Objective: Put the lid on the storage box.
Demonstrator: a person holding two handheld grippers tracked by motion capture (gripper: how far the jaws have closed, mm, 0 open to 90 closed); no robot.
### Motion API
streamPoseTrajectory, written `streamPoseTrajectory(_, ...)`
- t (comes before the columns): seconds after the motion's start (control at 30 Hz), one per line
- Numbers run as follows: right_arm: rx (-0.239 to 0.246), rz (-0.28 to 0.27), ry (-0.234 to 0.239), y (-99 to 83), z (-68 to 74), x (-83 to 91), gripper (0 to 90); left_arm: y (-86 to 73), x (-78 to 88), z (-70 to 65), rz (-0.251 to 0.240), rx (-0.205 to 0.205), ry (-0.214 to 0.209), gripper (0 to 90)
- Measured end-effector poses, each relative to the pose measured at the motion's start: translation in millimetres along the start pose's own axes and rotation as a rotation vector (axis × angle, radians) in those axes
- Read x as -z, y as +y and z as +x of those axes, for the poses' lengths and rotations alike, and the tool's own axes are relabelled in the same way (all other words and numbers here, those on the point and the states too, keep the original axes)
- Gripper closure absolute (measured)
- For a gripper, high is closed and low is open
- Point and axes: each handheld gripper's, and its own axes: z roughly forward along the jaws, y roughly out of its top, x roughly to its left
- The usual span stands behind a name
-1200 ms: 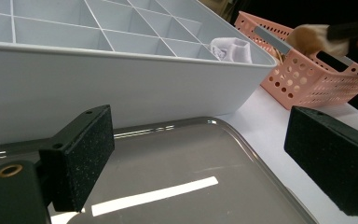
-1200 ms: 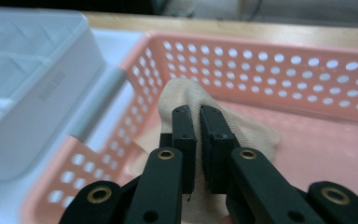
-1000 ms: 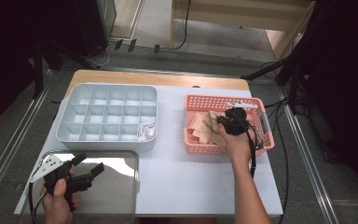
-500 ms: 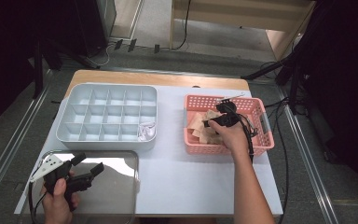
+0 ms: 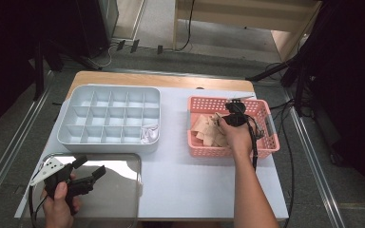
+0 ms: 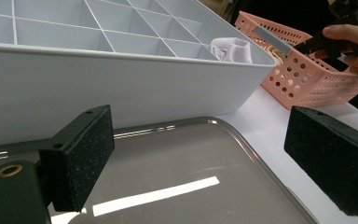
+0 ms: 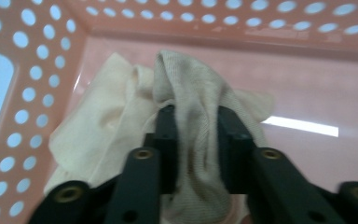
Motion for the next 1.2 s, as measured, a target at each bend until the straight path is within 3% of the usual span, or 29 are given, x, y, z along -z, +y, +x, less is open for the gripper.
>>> streamPoseTrajectory(0.1,0.009,-0.058,-0.009,-4.0,-0.7,5.7,78.2,-0.1,-0.4,-0.2,0.001,0.001,0.0,8.6)
streamPoseTrajectory(0.33,-0.02,-0.282,-0.006,-20.7,-3.6,32.4,78.4,0.5,-0.3,-1.0,-0.001,-0.007,0.003,8.6)
streamPoseTrajectory(0.37,-0.023,-0.323,0.013,-24.6,-4.9,36.8,78.4,1.0,0.1,-1.2,-0.002,-0.01,0.003,8.6)
streamPoseTrajectory(0.43,-0.005,-0.388,0.053,-33.0,-5.8,43.6,78.4,1.7,0.5,-2.3,-0.009,-0.008,0.003,8.6)
streamPoseTrajectory(0.53,0.046,-0.455,0.033,-45.2,-4.4,48.4,78.3,2.9,1.9,-5.5,-0.015,-0.021,0.003,8.6)
streamPoseTrajectory(0.7,0.031,-0.536,0.04,-62.0,-5.3,50.9,78.4,3.3,1.9,-7.1,-0.019,-0.033,0.018,8.6)
streamPoseTrajectory(0.83,0.017,-0.598,0.08,-72.5,-7.1,51.5,78.3,3.0,1.9,-8.9,-0.026,-0.048,0.027,8.6)
streamPoseTrajectory(0.97,-0.006,-0.658,0.071,-77.6,-10.6,52.9,77.8,2.4,0.9,-9.3,-0.024,-0.057,0.037,8.6)
streamPoseTrajectory(1.07,-0.005,-0.683,0.095,-79.1,-9.8,54.7,77.8,2.1,-0.1,-10.3,-0.024,-0.074,0.041,8.6)
streamPoseTrajectory(1.2,0.026,-0.704,0.058,-83.4,-4.1,56.2,77.1,1.9,-0.8,-9.9,-0.015,-0.081,0.041,8.6)
